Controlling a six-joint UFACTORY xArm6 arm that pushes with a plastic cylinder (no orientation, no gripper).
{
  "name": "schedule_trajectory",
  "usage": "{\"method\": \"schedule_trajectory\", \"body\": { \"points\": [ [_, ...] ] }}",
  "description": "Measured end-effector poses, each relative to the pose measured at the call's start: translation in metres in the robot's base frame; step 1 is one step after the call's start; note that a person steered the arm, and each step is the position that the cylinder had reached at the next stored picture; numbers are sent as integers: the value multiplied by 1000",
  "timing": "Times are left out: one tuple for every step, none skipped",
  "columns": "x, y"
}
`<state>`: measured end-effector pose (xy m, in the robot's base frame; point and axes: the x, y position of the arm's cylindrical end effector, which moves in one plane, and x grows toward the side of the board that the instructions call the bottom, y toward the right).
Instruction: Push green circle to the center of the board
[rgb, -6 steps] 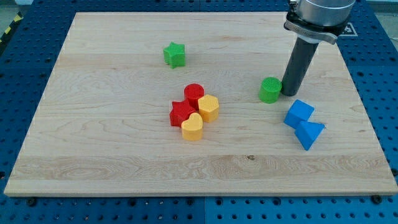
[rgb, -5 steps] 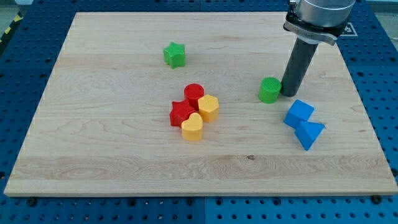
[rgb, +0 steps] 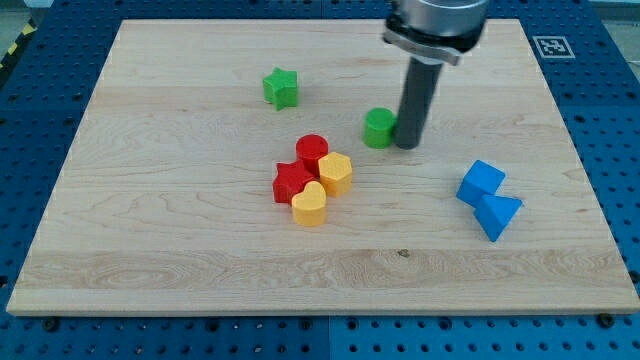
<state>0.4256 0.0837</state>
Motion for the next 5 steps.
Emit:
{"method": "schedule_trajectory", "body": {
  "points": [
    [-6,-37],
    [-12,-39],
    [-38,-19],
    [-50,-16],
    [-47,-31]
  ]
}}
